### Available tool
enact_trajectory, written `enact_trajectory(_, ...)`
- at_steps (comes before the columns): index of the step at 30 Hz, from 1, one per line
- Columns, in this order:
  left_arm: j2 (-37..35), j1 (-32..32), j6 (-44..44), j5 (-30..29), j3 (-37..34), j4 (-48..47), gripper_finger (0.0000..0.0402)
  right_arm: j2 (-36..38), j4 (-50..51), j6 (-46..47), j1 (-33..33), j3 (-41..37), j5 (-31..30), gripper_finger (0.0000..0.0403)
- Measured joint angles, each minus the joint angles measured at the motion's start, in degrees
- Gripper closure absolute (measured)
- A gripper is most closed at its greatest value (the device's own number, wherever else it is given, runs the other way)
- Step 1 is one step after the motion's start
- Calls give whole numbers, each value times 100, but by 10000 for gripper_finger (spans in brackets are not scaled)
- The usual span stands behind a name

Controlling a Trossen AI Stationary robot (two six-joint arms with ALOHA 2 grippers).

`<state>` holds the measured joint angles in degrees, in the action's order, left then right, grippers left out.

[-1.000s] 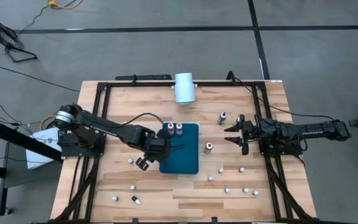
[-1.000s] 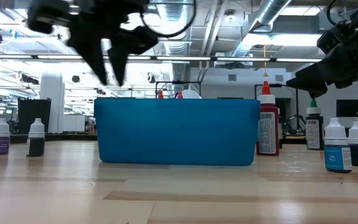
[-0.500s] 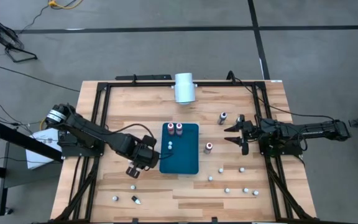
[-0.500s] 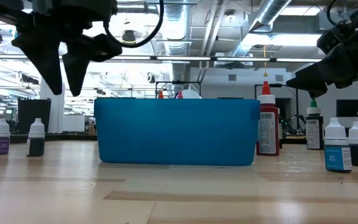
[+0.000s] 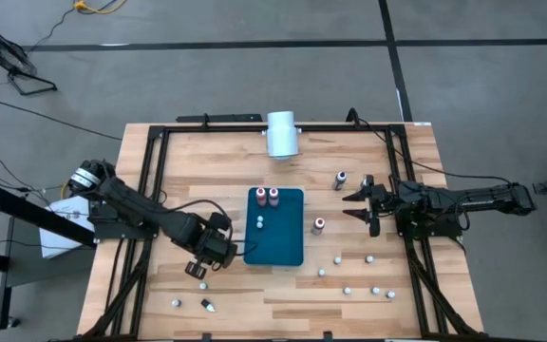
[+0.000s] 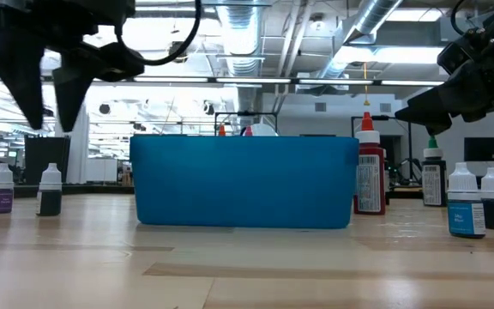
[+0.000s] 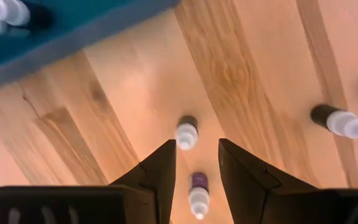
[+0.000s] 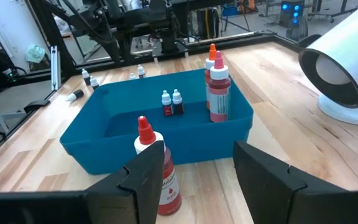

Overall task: Pick & Place food coloring
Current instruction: Put the small green food coloring bottle into the blue bin

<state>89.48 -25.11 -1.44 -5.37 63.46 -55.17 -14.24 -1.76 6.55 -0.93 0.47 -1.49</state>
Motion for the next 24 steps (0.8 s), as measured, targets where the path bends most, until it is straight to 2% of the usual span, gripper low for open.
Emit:
enact_trajectory(5,56,-4,-159,-41,-20,-76,288,2,0,0,0,0,0,219)
enact_trajectory(18,62,140,-147,-226,-576,459,288,0,0,0,0,0,0,219)
enact_trajectory(24,62,167,-141,-90,-875,863,288,1,0,-1,-1,0,0,219)
